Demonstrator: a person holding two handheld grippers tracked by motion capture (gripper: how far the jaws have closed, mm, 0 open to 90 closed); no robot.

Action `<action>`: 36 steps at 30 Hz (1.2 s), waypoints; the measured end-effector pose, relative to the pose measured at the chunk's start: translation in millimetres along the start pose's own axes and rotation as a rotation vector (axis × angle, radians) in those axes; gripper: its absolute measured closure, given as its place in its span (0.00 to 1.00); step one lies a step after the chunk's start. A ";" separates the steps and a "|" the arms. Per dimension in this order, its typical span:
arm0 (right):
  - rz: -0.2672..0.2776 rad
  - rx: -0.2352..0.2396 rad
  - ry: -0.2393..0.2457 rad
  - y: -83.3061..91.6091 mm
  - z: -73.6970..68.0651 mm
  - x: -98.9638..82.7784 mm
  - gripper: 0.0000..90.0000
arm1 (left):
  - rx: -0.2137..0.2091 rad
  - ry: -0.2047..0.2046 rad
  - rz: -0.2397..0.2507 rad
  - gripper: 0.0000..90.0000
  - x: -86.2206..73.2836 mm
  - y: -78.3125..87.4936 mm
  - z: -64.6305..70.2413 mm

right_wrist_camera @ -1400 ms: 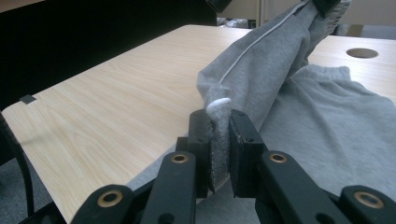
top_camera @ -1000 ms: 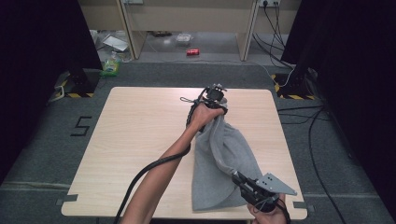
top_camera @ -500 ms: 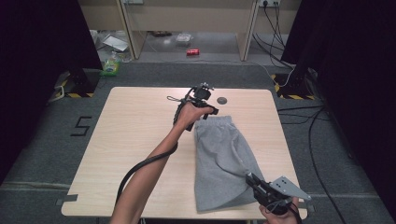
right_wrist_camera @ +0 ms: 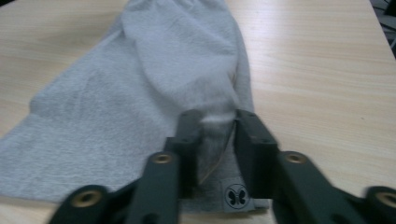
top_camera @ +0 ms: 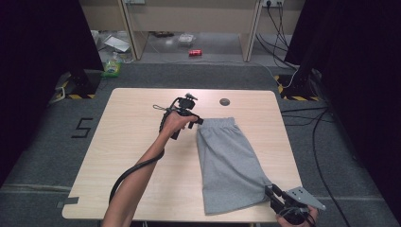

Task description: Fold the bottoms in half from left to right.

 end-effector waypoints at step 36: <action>-0.081 0.020 0.073 -32.3 5.9 9.2 0.75 | -0.054 0.002 -0.050 0.46 -32.1 -17.9 4.2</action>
Point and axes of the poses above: each handheld gripper's, and its own axes: y roughly backward along the jaws, x roughly out of its top, z roughly to its right, the point moved 8 cm from there along -y, roughly forward along the jaws, and after that the axes turned 3 degrees about -y, right-handed, at the moved point
